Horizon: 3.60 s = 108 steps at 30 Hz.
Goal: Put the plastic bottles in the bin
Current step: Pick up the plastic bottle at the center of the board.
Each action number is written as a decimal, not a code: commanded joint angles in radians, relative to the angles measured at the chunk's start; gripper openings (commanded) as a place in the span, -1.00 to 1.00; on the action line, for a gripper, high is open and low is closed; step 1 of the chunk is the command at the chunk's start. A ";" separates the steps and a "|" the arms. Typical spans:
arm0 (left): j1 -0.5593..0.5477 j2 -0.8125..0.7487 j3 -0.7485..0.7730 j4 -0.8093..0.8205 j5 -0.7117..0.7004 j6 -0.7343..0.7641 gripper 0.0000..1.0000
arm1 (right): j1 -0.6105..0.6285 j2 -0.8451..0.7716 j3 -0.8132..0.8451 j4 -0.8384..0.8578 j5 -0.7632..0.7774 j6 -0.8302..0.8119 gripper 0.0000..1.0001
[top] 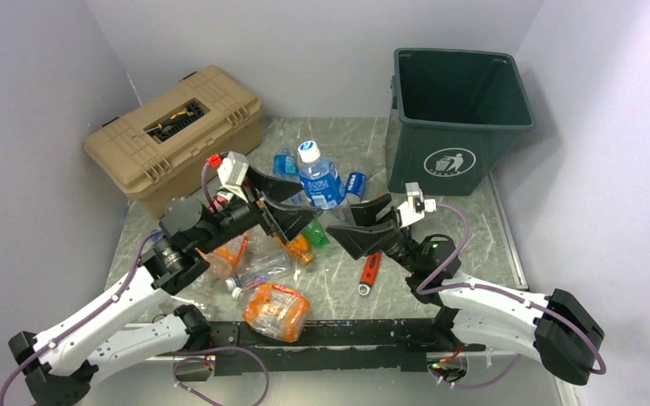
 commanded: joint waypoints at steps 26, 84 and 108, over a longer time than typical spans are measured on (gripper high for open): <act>0.142 0.137 0.002 0.345 0.576 -0.157 0.05 | 0.058 0.133 0.043 0.149 -0.047 0.024 -0.06; 0.169 0.254 0.191 -0.301 1.065 0.315 -0.46 | 0.058 -0.049 0.837 -1.211 -0.043 -0.319 0.98; 0.169 0.217 0.162 -0.280 0.985 0.311 -0.52 | 0.062 -0.006 0.838 -1.263 -0.189 -0.388 0.60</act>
